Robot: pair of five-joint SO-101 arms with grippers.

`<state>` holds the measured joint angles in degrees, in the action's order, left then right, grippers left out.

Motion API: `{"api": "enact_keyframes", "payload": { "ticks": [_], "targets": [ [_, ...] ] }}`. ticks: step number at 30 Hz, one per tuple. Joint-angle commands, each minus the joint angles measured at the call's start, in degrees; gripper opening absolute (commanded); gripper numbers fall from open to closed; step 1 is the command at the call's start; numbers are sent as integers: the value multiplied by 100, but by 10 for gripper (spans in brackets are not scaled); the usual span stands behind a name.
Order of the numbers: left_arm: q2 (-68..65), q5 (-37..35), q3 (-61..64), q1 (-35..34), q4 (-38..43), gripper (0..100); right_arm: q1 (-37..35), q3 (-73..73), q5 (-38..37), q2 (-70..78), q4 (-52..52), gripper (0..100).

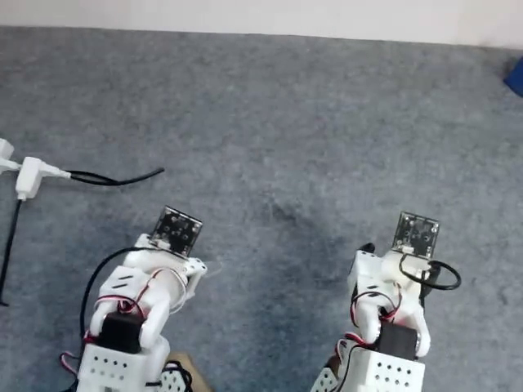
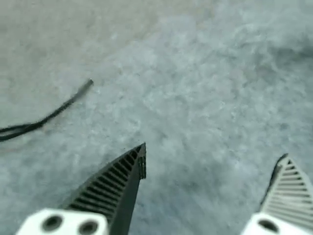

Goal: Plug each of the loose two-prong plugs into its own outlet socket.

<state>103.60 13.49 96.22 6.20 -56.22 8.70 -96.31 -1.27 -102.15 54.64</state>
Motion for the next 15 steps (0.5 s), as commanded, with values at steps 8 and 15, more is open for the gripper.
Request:
{"api": "enact_keyframes", "payload": {
  "ticks": [8, 15],
  "targets": [
    [40, -18, 84, -84, -1635, 393, 75, -760, 9, 4, 31, 421],
    [40, -18, 84, -84, -2101, 393, 75, -760, 9, 4, 31, 421]
  ]
}}
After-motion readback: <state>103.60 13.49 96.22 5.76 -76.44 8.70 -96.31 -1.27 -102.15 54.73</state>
